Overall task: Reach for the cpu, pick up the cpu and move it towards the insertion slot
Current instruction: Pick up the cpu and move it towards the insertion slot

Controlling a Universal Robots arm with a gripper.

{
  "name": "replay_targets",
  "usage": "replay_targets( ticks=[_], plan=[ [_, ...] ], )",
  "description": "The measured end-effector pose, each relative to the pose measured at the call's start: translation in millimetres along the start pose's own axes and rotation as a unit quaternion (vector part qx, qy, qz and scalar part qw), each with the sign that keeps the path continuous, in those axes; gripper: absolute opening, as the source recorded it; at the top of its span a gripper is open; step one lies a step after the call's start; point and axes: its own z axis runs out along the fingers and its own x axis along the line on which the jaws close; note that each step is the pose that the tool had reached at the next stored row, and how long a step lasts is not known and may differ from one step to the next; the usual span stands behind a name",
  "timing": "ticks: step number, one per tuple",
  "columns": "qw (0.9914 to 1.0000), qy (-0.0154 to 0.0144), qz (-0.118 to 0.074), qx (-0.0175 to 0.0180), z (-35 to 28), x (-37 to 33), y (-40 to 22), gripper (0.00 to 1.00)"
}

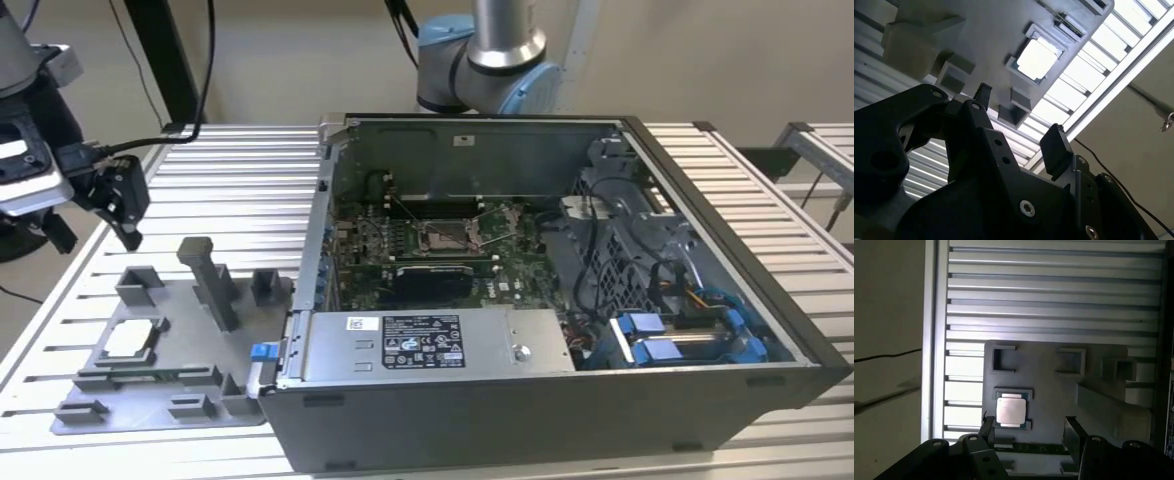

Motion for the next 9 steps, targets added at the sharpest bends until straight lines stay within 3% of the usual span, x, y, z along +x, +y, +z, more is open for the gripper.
replay_targets(
  ticks=[6,9],
  plan=[
    [1.00000,0.0000,0.000,0.0000,7.5,-0.1,-0.5,1.00],
    [1.00000,0.0000,0.000,0.0000,14.8,0.8,-0.7,1.00]
  ],
)
